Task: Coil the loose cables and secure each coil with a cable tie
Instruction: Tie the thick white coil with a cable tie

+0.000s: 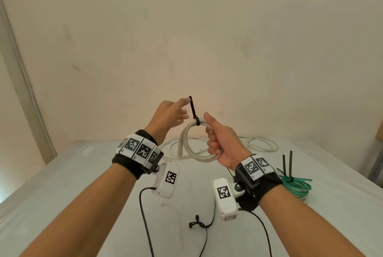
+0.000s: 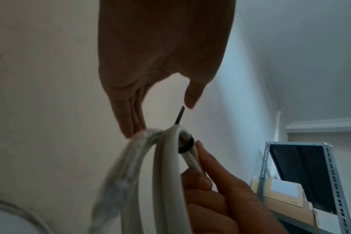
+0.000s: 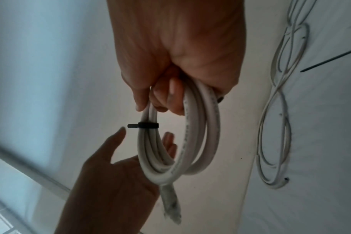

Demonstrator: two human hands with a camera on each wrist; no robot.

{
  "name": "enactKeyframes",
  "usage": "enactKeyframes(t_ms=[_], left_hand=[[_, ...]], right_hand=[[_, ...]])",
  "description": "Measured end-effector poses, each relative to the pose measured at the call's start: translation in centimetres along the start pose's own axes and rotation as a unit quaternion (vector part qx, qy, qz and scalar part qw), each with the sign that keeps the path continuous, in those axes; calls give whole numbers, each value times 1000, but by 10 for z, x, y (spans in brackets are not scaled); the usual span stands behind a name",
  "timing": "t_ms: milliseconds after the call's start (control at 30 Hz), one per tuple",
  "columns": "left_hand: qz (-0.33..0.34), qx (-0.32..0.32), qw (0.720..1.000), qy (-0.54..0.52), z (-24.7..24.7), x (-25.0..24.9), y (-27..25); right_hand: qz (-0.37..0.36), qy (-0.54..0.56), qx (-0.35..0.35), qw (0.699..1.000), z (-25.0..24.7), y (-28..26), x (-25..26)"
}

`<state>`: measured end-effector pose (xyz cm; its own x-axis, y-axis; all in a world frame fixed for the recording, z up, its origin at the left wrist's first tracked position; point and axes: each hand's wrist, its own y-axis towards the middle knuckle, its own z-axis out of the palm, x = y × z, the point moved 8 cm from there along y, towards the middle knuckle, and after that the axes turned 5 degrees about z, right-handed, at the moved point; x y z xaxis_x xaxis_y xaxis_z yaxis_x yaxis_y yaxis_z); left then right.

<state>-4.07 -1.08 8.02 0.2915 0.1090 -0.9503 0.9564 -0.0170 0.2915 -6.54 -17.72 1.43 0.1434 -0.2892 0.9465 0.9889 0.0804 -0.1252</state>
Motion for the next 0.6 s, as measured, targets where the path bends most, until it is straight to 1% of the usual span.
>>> enactKeyframes(t_ms=[67,100,133,233,300,367,433,500,567,600], left_hand=[[-48,73,996,1,12,11,-8],[-52,93,994,-5,17,12,-10],[-41,97,994,-14,21,11,-11],[51,52,997,-7,18,-2,-4],[93,21,995,0,15,-8,-2],[131,-8,991,36,15,-11,-2],[180,-56,979,82,11,-15,-4],[208,-87,973,43,11,-19,-9],[215,-90,972,-11,11,-21,-10],[214,-88,973,-21,11,-23,-10]], right_hand=[[-4,-7,2,1000,2,1,3],[-8,-5,5,1000,5,1,4],[-10,-2,7,1000,6,2,5],[-8,12,13,1000,11,2,6],[-7,15,12,1000,10,0,6],[-8,17,14,1000,9,-1,9],[-4,9,16,1000,11,-1,13],[-3,-8,19,1000,14,0,18],[-8,-18,20,1000,16,-2,22],[-11,-18,22,1000,16,-2,23]])
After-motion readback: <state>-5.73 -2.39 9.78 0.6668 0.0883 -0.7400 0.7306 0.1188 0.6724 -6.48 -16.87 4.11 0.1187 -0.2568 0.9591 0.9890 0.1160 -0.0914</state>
